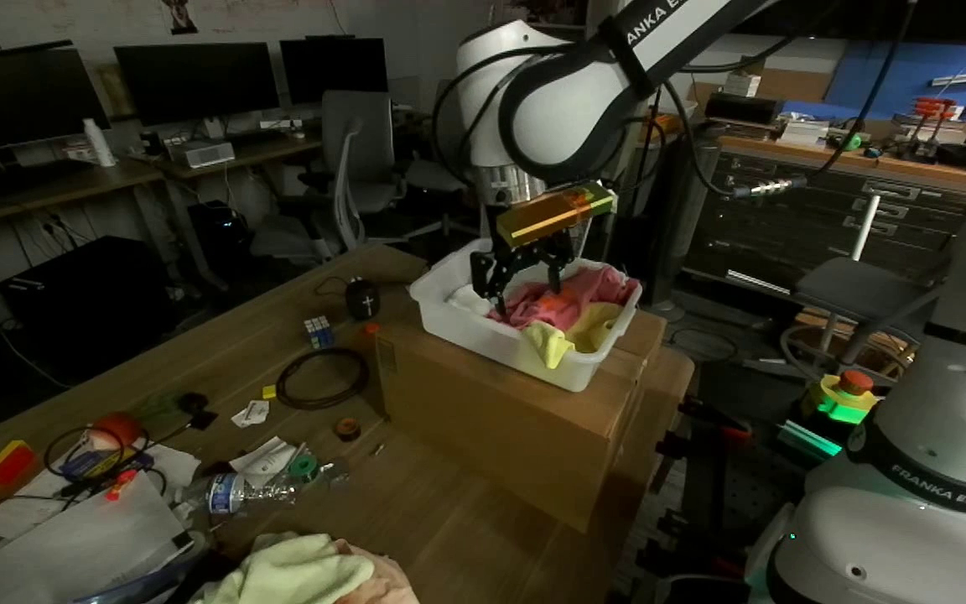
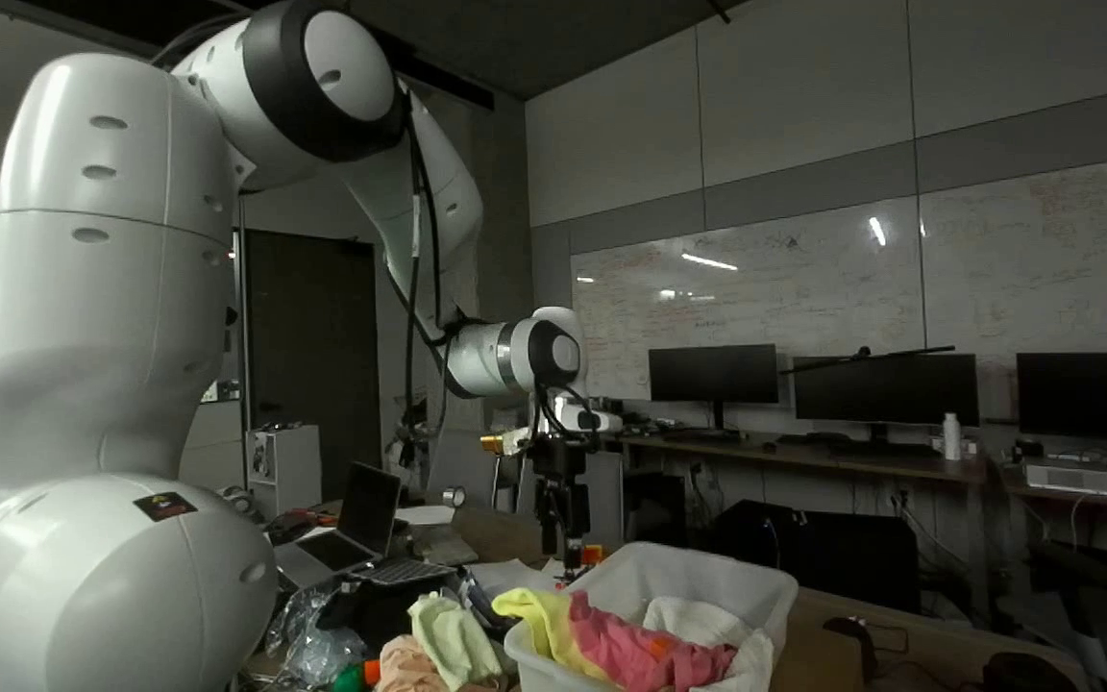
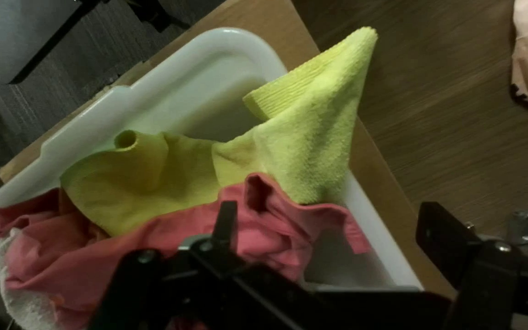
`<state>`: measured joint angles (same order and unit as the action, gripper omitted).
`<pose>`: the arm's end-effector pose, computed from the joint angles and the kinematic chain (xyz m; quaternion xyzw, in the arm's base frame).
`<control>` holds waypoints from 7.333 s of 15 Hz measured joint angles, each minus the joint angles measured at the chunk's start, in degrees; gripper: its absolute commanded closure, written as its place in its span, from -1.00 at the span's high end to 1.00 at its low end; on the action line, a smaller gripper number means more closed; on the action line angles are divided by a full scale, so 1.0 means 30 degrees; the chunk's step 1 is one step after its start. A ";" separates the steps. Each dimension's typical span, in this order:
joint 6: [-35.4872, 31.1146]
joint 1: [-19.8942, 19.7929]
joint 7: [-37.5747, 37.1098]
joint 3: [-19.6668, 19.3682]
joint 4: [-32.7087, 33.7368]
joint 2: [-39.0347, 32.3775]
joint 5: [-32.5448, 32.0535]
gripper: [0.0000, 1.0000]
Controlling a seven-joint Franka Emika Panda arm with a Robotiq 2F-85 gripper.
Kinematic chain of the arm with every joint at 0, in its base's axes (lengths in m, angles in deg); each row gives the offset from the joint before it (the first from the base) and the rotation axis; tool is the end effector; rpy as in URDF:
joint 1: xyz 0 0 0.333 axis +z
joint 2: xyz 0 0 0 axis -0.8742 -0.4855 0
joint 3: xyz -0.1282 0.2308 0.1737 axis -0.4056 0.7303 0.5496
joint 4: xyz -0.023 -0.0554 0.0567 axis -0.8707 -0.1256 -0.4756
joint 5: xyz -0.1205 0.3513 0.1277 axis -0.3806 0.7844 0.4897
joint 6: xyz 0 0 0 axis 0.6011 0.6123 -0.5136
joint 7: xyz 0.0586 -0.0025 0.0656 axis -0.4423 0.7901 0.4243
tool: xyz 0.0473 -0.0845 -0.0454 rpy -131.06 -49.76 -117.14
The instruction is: Remove the clothes and towels from the storage box and put them on the table
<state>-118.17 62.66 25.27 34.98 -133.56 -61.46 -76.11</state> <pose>0.5117 0.0127 0.3158 0.9476 -0.3032 -0.0645 0.0770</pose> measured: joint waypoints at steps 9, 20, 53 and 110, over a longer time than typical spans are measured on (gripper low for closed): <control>-0.5597 -0.1584 0.1164 -0.1452 -0.3344 0.0499 0.1317 1.00; -1.1005 -0.1059 -0.3821 -0.2604 -0.4290 -0.1275 -0.3648 1.00; -1.1144 0.0395 -1.4571 -0.3862 -0.4733 0.0181 -1.1906 -0.95; 0.4404 0.2441 0.4148 0.3153 -0.0699 0.3772 0.0987 1.00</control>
<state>-104.95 69.99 37.71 44.44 -135.66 -50.14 -73.15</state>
